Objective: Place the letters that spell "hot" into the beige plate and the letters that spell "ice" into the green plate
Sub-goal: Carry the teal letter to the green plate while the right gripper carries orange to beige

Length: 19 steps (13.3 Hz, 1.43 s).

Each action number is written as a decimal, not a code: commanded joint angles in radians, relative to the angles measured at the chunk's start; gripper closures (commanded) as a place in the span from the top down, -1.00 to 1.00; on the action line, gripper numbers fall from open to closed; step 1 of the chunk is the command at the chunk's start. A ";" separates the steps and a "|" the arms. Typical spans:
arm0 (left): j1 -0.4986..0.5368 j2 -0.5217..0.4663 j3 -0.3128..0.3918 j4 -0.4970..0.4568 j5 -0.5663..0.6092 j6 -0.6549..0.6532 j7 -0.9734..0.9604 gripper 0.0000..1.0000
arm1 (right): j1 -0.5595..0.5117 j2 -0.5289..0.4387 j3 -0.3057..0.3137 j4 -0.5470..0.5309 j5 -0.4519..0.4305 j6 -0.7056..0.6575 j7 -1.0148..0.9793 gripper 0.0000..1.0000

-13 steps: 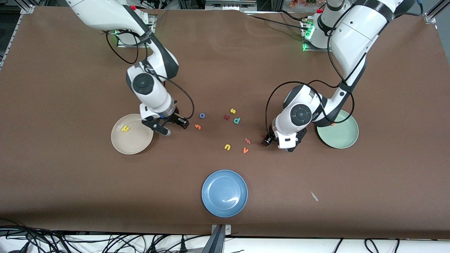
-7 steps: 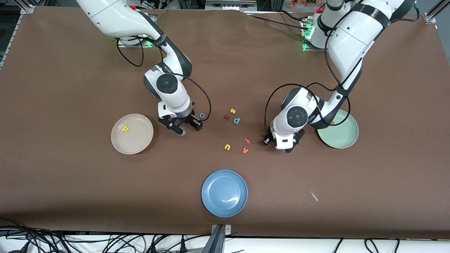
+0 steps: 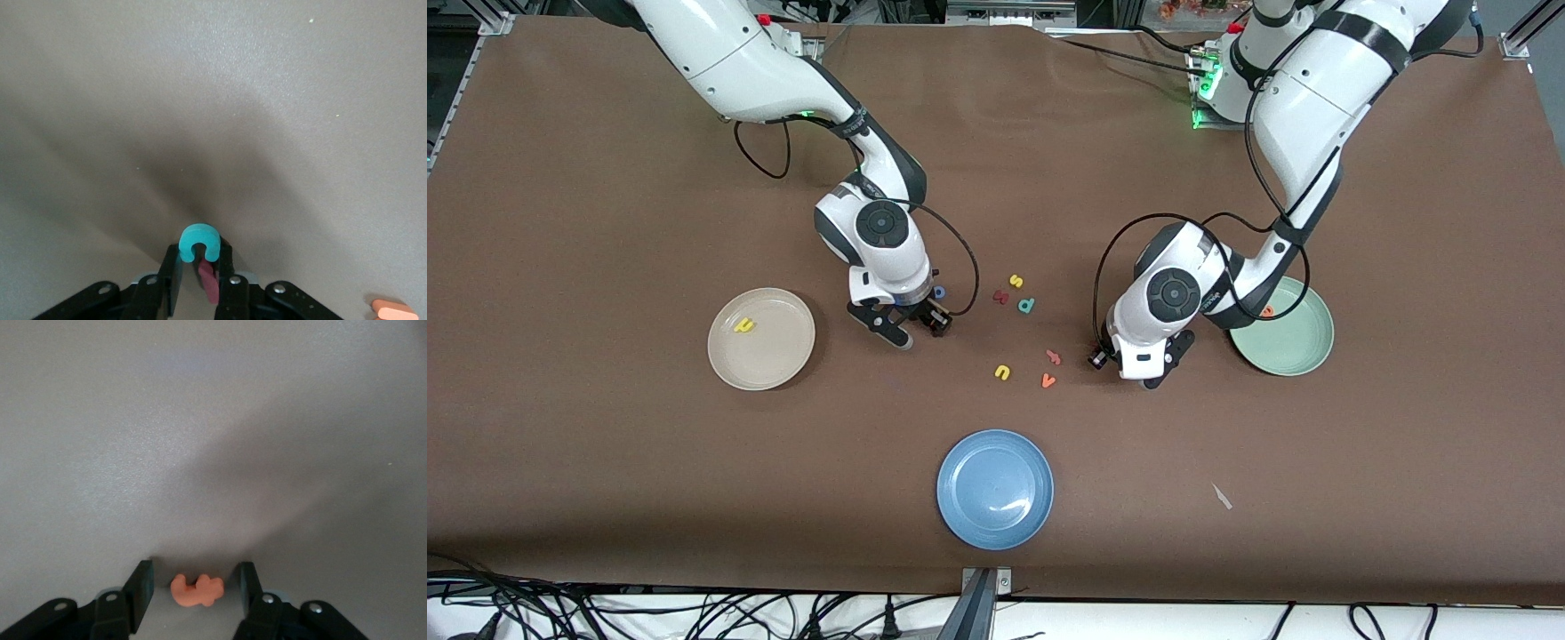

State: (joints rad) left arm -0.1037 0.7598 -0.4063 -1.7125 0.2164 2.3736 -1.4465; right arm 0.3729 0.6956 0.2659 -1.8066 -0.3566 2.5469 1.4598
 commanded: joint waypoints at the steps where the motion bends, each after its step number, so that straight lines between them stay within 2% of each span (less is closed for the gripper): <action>1: 0.001 0.004 0.009 0.022 0.040 -0.011 -0.009 -0.84 | 0.015 0.021 -0.010 0.024 -0.027 0.007 0.031 0.02; 4: 0.033 -0.040 -0.003 0.022 0.037 -0.089 0.050 -0.87 | 0.015 0.022 -0.010 0.024 -0.027 0.012 0.031 -0.32; 8: 0.085 -0.126 -0.006 0.022 -0.032 -0.279 0.242 -0.87 | 0.008 0.007 -0.010 0.018 -0.027 0.010 0.021 -0.40; 11: 0.180 -0.206 -0.005 0.020 -0.104 -0.480 0.525 -0.87 | -0.095 -0.091 0.013 -0.046 -0.033 0.000 -0.050 -0.40; 13: 0.257 -0.241 -0.005 0.007 -0.104 -0.562 0.711 -0.85 | -0.216 -0.149 0.091 -0.111 -0.033 0.000 -0.122 -0.40; 14: 0.297 -0.247 -0.003 0.002 -0.103 -0.585 0.800 -0.80 | -0.288 -0.175 0.145 -0.138 -0.033 -0.003 -0.177 -0.40; 15: 0.342 -0.249 -0.003 -0.006 -0.092 -0.603 0.889 -0.77 | -0.334 -0.206 0.162 -0.166 -0.033 -0.023 -0.231 -0.40; 17: 0.439 -0.249 -0.002 -0.024 -0.083 -0.602 1.088 -0.78 | -0.389 -0.263 0.164 -0.221 -0.032 -0.057 -0.356 -0.39; 19: 0.514 -0.238 -0.002 -0.030 -0.017 -0.596 1.224 -0.79 | -0.425 -0.303 0.162 -0.267 -0.028 -0.059 -0.444 -0.38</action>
State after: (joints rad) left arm 0.3523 0.5352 -0.3973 -1.7123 0.1576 1.7744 -0.3479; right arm -0.0102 0.4644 0.4057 -1.9870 -0.3721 2.4901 1.0819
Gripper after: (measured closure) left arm 0.762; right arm 0.656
